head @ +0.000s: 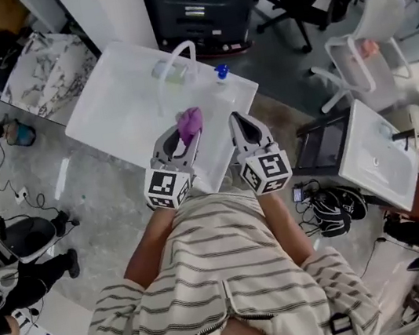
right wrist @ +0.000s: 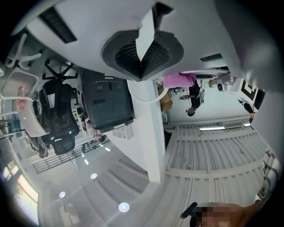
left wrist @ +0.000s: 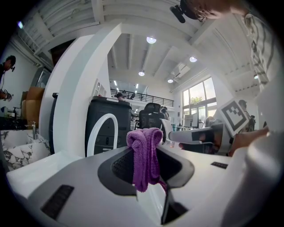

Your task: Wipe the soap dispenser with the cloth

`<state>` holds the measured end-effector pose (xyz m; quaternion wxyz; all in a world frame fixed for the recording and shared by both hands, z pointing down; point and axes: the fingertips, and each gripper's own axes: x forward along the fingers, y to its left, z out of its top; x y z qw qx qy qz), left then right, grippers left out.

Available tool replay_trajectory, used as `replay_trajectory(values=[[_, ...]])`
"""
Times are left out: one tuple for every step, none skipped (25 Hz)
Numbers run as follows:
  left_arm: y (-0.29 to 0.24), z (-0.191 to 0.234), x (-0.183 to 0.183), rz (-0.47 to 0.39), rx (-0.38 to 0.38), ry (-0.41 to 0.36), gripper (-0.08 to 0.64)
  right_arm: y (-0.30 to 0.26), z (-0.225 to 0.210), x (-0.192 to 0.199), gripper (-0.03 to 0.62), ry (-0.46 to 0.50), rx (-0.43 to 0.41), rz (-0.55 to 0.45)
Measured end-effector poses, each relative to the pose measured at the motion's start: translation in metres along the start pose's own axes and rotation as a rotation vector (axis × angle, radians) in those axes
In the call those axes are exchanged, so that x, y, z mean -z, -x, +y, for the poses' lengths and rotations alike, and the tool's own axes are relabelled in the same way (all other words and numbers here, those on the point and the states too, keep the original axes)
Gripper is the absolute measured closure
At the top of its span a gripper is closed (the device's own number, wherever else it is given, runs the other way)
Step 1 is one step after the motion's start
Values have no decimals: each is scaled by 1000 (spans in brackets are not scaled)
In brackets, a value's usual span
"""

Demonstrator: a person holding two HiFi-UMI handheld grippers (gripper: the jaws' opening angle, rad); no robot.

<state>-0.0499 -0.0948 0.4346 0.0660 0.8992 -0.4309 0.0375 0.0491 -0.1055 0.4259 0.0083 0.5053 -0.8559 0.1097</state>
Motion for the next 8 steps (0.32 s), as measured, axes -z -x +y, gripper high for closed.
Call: replay_trajectory(values=[[0,0,-1,-4,6,1,442,0,0,0,589,1,0,0],[0,-1,-1,-8,10,0,442,0,0,1,589,1,0,1],[0,-1,-1,-9,12,-1,442,0,1,3,589,1,-1,3],[0,-2,0,-10,13,-2,442,1,1,4,589,0,-2,5],[1,-2,0,-10,13,-2,442,1,2,5,589,1,-2,6],[1,-2,1,-10,13,-1,442,2,3,5,589,3,-2,7],[2,-2,1,-9,13,0,442,2,3,6,589,5,-2,6],[2,-2,2,-9,12,0,442,2,4,5,589,8,-2,6]])
